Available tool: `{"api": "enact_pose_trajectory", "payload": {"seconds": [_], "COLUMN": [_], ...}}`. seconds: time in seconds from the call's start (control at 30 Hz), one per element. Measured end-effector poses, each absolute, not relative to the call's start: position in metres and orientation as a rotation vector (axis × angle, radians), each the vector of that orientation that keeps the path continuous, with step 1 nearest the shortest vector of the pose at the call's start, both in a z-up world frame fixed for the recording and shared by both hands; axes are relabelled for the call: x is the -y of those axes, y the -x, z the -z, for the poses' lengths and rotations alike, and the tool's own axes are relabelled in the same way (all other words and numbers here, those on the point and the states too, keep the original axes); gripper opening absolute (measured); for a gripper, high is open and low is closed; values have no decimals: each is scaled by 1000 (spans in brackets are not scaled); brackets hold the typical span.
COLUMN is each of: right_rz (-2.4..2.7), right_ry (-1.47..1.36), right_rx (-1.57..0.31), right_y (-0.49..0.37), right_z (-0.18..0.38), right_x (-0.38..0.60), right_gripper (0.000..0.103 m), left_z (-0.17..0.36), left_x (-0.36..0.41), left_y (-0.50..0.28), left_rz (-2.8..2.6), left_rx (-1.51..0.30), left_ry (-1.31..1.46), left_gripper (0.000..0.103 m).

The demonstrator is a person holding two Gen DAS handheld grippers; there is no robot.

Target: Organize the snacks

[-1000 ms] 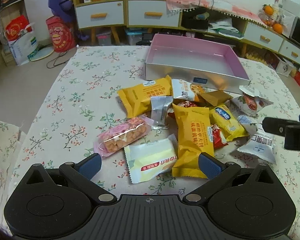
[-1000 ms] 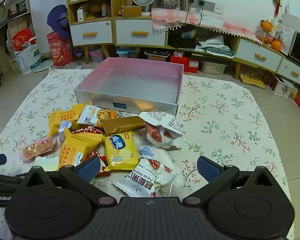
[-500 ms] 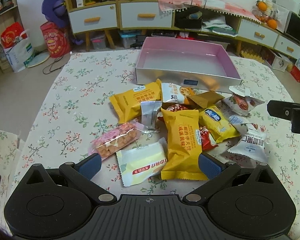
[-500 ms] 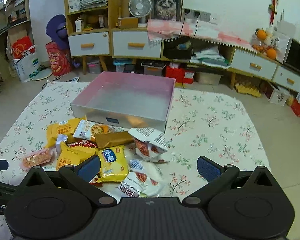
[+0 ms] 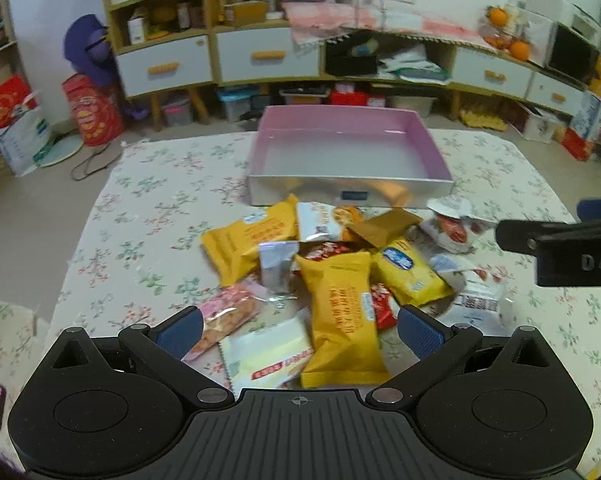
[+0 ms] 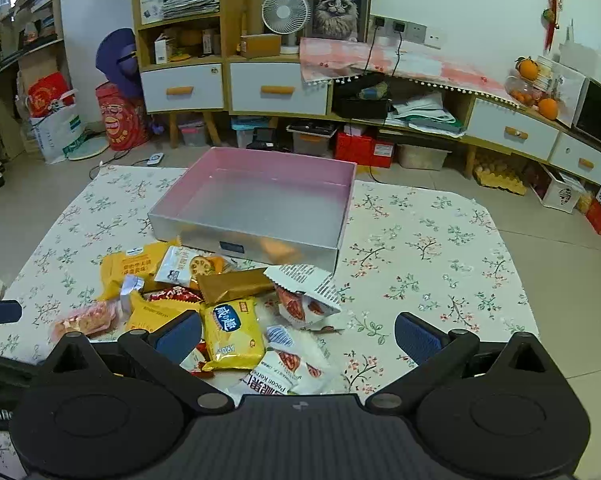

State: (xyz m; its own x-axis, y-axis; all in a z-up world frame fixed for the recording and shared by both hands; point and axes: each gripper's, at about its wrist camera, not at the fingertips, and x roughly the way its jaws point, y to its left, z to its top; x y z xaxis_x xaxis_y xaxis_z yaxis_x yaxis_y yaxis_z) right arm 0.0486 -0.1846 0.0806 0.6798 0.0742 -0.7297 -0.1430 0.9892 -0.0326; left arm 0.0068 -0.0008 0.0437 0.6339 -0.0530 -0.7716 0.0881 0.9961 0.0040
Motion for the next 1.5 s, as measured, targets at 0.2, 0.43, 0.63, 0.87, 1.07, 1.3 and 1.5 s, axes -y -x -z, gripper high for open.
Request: {"api": "enact_pose_trajectory", "payload": {"seconds": [0.2, 0.43, 0.63, 0.87, 1.07, 1.3, 1.5], "right_rz": [-193, -201, -215, -260, -322, -385, -491], "right_ry": [147, 171, 49, -2, -65, -119, -172], "right_rx": [-782, -773, -841, -919, -981, -1007, -1024], "right_y": [-41, -40, -53, -65, -73, -73, -75], "right_z": [-80, -68, -65, -51, -41, -34, -28], "right_x": [176, 169, 175, 169, 165, 158, 147], "right_gripper": [77, 75, 68, 61, 51, 49, 44], "left_z": [-34, -28, -21, -14, -1, 8, 14], "left_x": [-2, -18, -41, -69, -82, -93, -111], "left_y": [-8, -14, -17, -30, -38, -53, -64], "left_rz": [101, 139, 144, 150, 194, 308, 386], "left_rx": [-884, -906, -920, -942, -960, -975, -945], "left_ry": [-58, -30, -2, 73, 131, 66, 39], "left_gripper": [103, 103, 103, 101, 94, 92, 74]}}
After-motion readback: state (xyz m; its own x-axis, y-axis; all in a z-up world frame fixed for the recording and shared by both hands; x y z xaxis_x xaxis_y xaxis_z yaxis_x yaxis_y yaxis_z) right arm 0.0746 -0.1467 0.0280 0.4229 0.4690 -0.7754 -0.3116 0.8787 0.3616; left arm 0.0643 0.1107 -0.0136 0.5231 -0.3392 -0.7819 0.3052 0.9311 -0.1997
